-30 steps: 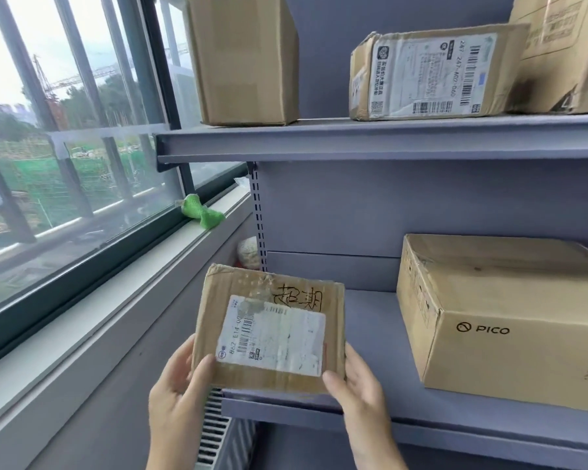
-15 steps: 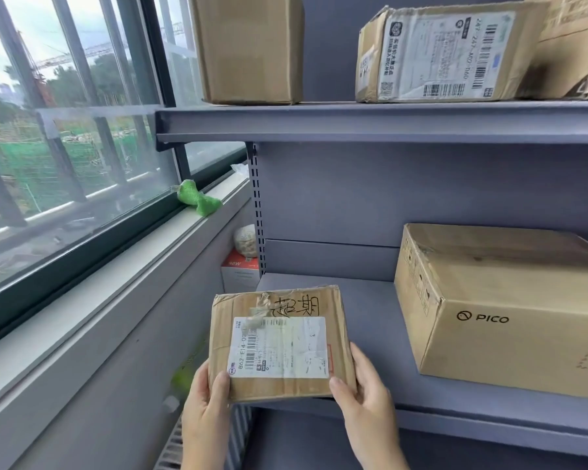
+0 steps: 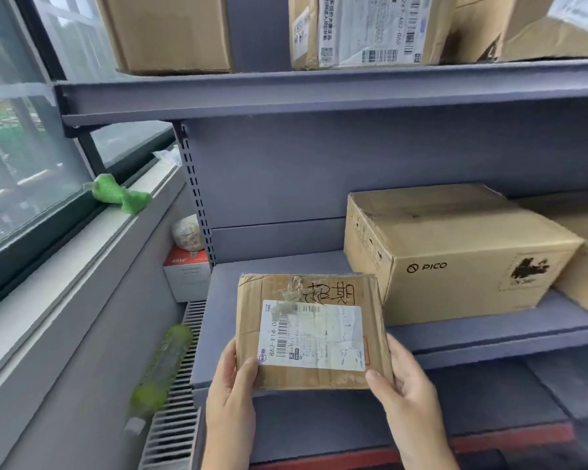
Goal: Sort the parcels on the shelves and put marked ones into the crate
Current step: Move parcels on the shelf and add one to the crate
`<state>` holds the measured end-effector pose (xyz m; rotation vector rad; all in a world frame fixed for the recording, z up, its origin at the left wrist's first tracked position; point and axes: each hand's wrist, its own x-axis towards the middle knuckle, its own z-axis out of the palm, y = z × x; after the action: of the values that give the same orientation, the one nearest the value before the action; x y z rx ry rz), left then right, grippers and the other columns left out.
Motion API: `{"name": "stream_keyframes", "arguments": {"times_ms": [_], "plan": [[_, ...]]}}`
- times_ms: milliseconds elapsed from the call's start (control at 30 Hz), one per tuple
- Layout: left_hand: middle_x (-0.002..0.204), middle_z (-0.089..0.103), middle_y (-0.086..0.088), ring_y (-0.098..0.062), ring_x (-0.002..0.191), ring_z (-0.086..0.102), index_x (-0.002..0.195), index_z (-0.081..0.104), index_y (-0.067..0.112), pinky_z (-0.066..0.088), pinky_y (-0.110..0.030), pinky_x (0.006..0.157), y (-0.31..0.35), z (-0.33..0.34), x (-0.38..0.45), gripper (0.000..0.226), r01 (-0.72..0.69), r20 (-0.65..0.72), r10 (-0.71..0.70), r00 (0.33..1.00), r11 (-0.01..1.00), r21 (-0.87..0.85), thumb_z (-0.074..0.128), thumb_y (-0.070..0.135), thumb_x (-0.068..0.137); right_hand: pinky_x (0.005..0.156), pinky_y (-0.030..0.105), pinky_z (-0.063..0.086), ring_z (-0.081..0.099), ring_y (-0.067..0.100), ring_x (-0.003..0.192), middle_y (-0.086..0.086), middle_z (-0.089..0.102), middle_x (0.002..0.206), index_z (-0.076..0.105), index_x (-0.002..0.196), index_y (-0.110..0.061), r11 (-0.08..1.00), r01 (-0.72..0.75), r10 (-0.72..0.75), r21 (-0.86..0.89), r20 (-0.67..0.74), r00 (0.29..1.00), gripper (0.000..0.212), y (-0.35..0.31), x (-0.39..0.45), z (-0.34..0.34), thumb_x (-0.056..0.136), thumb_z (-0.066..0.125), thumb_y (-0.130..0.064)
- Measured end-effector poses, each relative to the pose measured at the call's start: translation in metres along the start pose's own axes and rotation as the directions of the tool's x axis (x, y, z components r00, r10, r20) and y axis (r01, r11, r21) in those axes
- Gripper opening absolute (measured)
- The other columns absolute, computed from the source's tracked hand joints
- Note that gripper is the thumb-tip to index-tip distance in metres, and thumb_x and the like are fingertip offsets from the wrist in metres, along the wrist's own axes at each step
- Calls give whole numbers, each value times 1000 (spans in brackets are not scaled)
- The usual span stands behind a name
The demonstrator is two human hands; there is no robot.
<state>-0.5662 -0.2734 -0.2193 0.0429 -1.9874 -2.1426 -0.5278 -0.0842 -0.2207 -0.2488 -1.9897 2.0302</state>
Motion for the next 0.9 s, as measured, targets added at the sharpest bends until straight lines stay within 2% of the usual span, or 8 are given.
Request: {"name": "stream_keyframes", "arguments": {"times_ms": [100, 167, 267, 367, 500, 633, 800, 900], "plan": [[93, 71, 19, 8, 84, 63, 102, 61, 34, 46, -4, 64, -5, 13, 0, 36, 13, 119, -12, 993, 1000, -2, 47, 3, 92, 76, 9, 49, 60, -4, 103, -21, 67, 107, 53, 120, -31, 999, -17, 21, 37, -110, 994, 57, 2, -17, -18, 82, 54, 11], [99, 71, 15, 7, 87, 63, 102, 63, 35, 47, -11, 71, -4, 18, -1, 35, 10, 183, -8, 983, 1000, -8, 47, 6, 92, 79, 9, 48, 59, -2, 107, -16, 66, 113, 50, 128, -22, 999, -2, 9, 46, -152, 988, 57, 0, -30, -25, 82, 54, 12], [106, 69, 13, -3, 100, 62, 107, 62, 34, 46, -28, 83, -3, 27, -17, 31, 26, 275, -14, 961, 999, -40, 46, 11, 93, 83, 9, 47, 58, -2, 109, -20, 65, 114, 52, 118, -32, 998, 48, -41, 29, -191, 981, 56, -5, -54, -36, 84, 50, 12], [104, 69, 20, 3, 97, 62, 104, 61, 40, 45, -27, 82, 3, 37, -43, 29, 6, 302, 5, 953, 999, -33, 48, 16, 93, 84, 9, 47, 56, -4, 110, -23, 64, 114, 53, 113, -39, 997, 81, -77, 11, -231, 970, 56, -11, -78, -52, 85, 48, 9], [106, 68, 19, 0, 99, 62, 105, 60, 43, 46, -28, 85, 10, 47, -88, 31, 7, 338, 9, 941, 999, -47, 48, 17, 93, 81, 8, 46, 57, -6, 107, -26, 64, 111, 55, 108, -41, 993, 121, -113, 14, -263, 958, 56, -17, -117, -82, 85, 48, 9], [104, 68, 21, 3, 98, 62, 104, 59, 43, 45, -24, 83, 17, 62, -147, 28, -2, 380, 21, 925, 999, -49, 47, 20, 94, 81, 9, 48, 58, -3, 108, -18, 66, 113, 54, 116, -33, 991, 127, -113, 29, -295, 949, 56, -21, -171, -121, 84, 47, 12], [100, 65, 28, 5, 97, 60, 109, 54, 44, 48, -8, 66, 14, 92, -227, 23, 28, 495, -34, 869, 999, 18, 46, 28, 95, 85, 12, 48, 58, 0, 110, -13, 63, 119, 48, 129, -20, 991, 98, -52, 90, -413, 909, 53, -18, -248, -182, 86, 47, 12], [103, 65, 26, 0, 101, 61, 109, 54, 47, 49, -21, 80, 12, 112, -268, 24, 63, 573, -78, 816, 997, 47, 46, 30, 94, 91, 16, 47, 58, 1, 110, -9, 63, 120, 49, 128, -19, 991, 88, -27, 103, -490, 871, 53, -15, -291, -213, 86, 46, 13]]}}
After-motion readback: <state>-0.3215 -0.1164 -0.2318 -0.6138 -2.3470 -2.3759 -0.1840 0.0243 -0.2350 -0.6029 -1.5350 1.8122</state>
